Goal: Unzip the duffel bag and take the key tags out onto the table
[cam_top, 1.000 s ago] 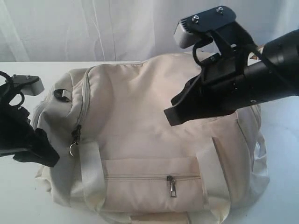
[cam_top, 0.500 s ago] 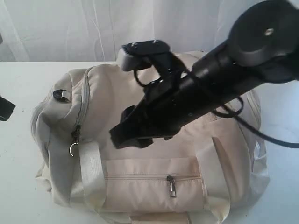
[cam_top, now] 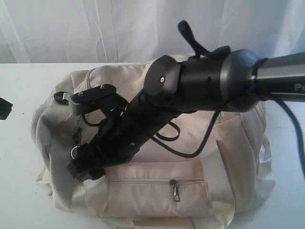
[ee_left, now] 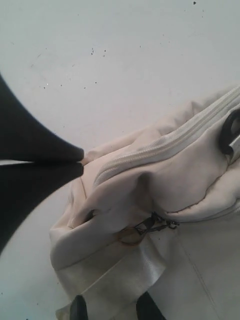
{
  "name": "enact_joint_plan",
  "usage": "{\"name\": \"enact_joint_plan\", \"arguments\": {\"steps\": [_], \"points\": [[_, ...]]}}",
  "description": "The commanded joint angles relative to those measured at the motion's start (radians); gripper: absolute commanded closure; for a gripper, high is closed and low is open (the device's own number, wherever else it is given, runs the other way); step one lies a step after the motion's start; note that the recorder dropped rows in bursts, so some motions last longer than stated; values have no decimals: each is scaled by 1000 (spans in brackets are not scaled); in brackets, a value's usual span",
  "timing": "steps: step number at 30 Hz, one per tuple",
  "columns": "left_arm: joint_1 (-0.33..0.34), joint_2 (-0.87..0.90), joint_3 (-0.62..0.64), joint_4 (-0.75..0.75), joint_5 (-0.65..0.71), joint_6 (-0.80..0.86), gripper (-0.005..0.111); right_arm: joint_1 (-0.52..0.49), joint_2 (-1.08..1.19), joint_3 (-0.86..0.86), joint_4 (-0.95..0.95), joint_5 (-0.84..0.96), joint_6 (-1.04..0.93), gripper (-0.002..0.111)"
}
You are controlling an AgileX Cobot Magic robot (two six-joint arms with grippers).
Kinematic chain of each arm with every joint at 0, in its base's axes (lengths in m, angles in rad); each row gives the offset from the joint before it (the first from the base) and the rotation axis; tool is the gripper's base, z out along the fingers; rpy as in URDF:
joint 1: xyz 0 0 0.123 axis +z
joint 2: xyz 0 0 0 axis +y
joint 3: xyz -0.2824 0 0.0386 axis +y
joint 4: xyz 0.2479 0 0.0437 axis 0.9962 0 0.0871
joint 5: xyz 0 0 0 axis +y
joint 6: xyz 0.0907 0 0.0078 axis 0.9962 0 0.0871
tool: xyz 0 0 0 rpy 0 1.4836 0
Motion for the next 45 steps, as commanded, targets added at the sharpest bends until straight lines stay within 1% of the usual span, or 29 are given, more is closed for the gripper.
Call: {"name": "enact_joint_plan", "arguments": {"steps": [1,3,5,9,10,11,19,23,24,27,29,31,34,36,42,43,45], "points": [[0,-8,6,-14,5,-12,107,7,41,-20,5,-29,-12,45],[0,-8,6,-14,5,-12,107,7,51,-20,5,-33,-12,49],[0,-8,6,-14,5,-12,107,7,50,-20,5,-33,-12,60],[0,-8,6,-14,-4,-10,107,3,43,-30,-3,7,-12,96],[0,-6,8,-14,-4,-10,107,3,35,-37,-10,20,-12,103],[0,-6,10,-14,-5,-10,107,1,25,-43,-26,39,-12,108],[0,-6,75,-16,-83,-10,107,-17,-123,-55,-140,128,22,108],[-1,-6,79,-57,-113,28,107,-19,-187,-55,-165,133,37,108],[-3,-6,79,-80,-113,65,107,-19,-198,-55,-165,133,37,108],[-26,-6,79,-198,-108,254,107,-19,-218,-55,-165,133,37,108],[-44,-6,86,-266,-94,434,107,-19,-219,-55,-165,133,37,108],[-58,-6,115,-325,-88,607,107,-19,-219,-53,-169,133,40,108],[-75,-6,178,-361,-106,813,106,-19,-217,-47,-173,130,43,108],[-88,-6,208,-361,-132,872,101,-19,-217,-47,-176,130,43,108],[-121,-6,256,-375,-208,1009,64,-19,-217,-47,-181,130,57,108],[-126,-6,262,-379,-218,1036,59,-19,-217,-47,-181,130,57,108],[-129,-6,277,-386,-256,1077,54,-19,-217,-47,-181,130,57,108]]}}
